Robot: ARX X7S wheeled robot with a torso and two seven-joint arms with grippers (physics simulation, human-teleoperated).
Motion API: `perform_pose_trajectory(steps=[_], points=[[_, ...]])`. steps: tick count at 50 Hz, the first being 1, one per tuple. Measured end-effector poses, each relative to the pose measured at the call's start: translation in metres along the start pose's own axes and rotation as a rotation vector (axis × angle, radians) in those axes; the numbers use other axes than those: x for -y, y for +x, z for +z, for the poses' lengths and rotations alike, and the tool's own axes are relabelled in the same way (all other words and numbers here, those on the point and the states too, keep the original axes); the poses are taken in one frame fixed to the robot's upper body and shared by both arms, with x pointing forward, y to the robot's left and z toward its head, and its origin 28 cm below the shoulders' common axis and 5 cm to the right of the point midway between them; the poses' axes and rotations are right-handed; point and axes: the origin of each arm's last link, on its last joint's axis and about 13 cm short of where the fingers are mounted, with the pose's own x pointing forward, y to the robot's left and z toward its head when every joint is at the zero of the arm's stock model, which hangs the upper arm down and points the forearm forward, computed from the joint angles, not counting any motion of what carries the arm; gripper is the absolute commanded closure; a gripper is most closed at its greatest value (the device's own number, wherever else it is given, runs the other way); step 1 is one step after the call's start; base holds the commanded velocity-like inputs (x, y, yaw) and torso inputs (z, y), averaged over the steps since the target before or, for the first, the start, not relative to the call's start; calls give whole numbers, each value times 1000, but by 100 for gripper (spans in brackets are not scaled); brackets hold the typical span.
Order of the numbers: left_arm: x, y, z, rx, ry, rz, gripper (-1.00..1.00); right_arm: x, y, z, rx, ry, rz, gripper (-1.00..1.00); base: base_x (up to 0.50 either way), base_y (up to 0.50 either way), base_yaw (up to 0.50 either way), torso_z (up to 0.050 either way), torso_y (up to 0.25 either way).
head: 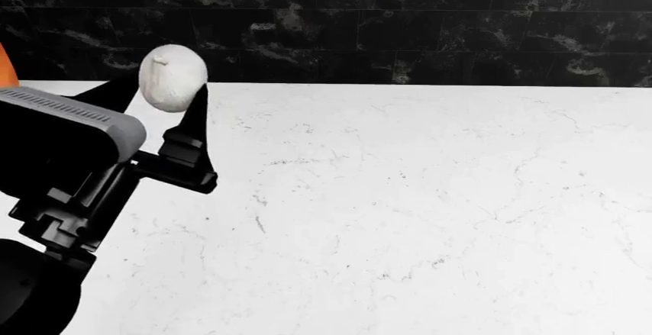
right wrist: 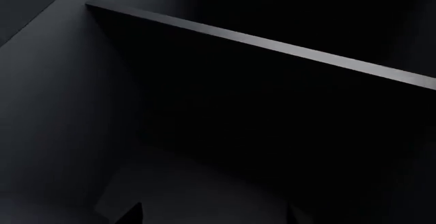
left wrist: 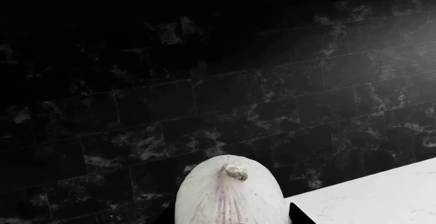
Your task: Pick the garlic, garlic from the counter and place them in the cabinet. Then close the cabinet.
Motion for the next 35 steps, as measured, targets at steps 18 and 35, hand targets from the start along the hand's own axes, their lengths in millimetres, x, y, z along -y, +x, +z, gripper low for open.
perform_pose_trajectory(steps=[18,35], points=[[-2,1,8,27,-2,19,100,-5,-60,-15,43,-19,13,-100,0,0,0,0,0],[-8,4,14,46,21,76,100,0,-107,-35,-3,15,14,-100,0,0,0,0,0]])
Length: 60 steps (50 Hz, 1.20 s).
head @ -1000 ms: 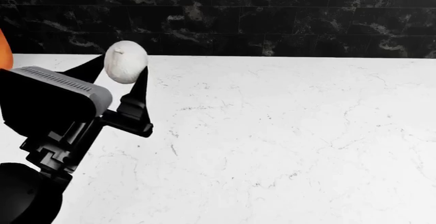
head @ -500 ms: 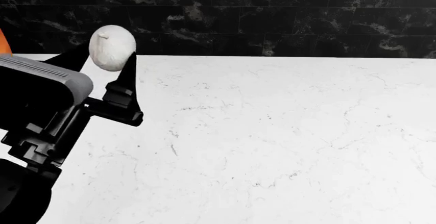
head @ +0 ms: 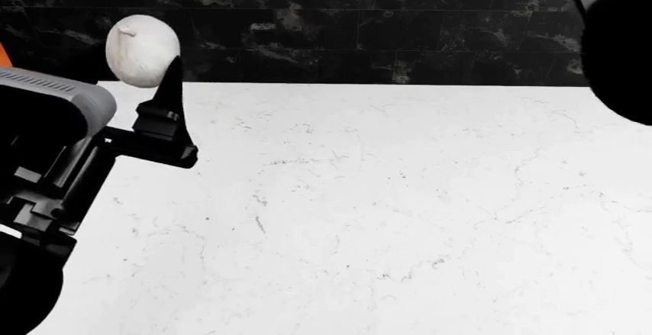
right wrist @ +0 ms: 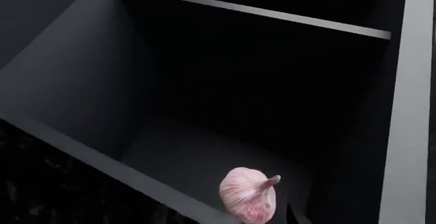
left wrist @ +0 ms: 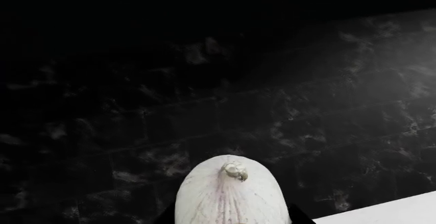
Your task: Pick the garlic, garlic from the counter and place them in the cabinet. Then close the cabinet.
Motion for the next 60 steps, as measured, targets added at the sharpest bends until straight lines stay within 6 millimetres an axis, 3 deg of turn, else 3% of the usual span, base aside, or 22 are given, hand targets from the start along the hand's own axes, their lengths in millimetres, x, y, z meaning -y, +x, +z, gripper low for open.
perform_pose_trajectory(steps=[17,34,47,60], points=[[-4,-4,24,95,-30,58,100,0,-31,-23,-66,60,19,-100,0,0,0,0,0],[-3,-9,68,284,-84,78,100,-1,-42,-35,-113,69,30,-100,0,0,0,0,1],[6,15,122,388,-77,7,100,-4,-46,-40,-137,81,47,-100,0,0,0,0,0],[11,29,157,434,-40,-27,100,-7,-48,-43,-146,89,58,-100,0,0,0,0,0]])
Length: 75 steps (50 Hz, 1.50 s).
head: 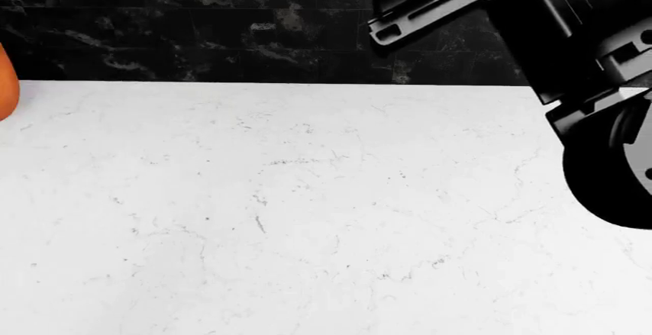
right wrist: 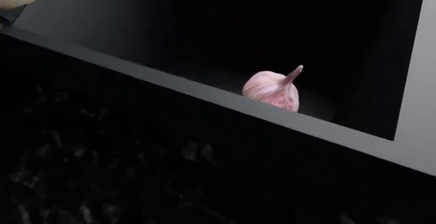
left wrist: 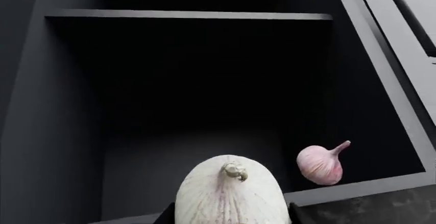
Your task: Pick the garlic, garlic from the counter and place them in the cabinet. Then close the cabinet.
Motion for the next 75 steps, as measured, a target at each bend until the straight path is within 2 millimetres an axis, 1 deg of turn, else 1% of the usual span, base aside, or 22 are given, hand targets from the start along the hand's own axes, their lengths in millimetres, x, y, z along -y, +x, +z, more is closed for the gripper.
perform_pose_trajectory(steps=[13,25,37,53,63,75], points=[[1,26,18,27,38,-6,100,-4,-6,-7,-25,8,23,-100,0,0,0,0,0],[1,54,29,19,86,-10,100,-7,-12,-14,-48,20,36,-100,0,0,0,0,0],[3,86,34,-25,111,-6,100,-8,-15,-19,-62,27,45,-100,0,0,0,0,0],[4,125,41,-113,94,-5,100,-13,-14,-26,-75,43,56,-100,0,0,0,0,1],[5,140,44,-178,89,12,100,-15,-15,-30,-79,50,60,-100,0,0,0,0,0],[6,145,34,-301,84,30,100,-15,-17,-32,-83,54,56,-100,0,0,0,0,0]])
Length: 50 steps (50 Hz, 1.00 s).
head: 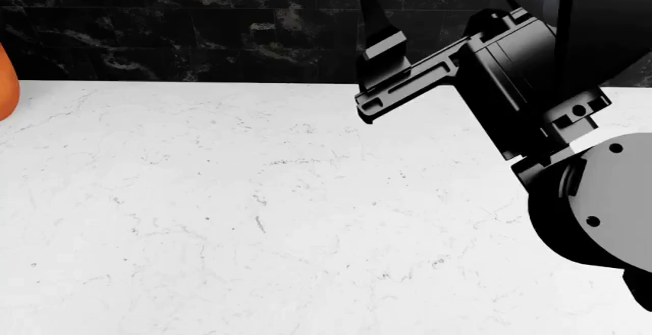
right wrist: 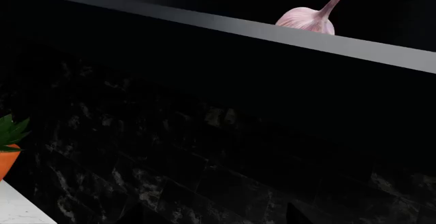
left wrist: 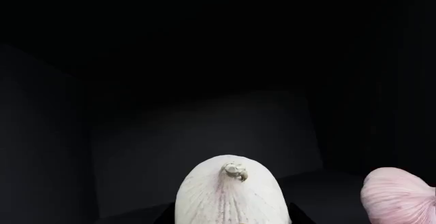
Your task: Pick the garlic, garlic from the counter and place them in the cabinet. Then close the cabinet.
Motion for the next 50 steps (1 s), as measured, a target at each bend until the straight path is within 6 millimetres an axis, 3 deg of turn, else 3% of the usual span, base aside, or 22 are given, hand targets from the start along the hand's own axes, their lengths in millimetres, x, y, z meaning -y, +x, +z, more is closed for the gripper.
perform_pose_trajectory(steps=[26,50], points=[[-3,12,-12,-175,13,23,100,0,-2,-4,-10,1,-4,-100,0,0,0,0,0],[-2,24,0,-235,52,-9,100,-1,0,-6,-29,-6,-3,-100,1,0,0,0,0]])
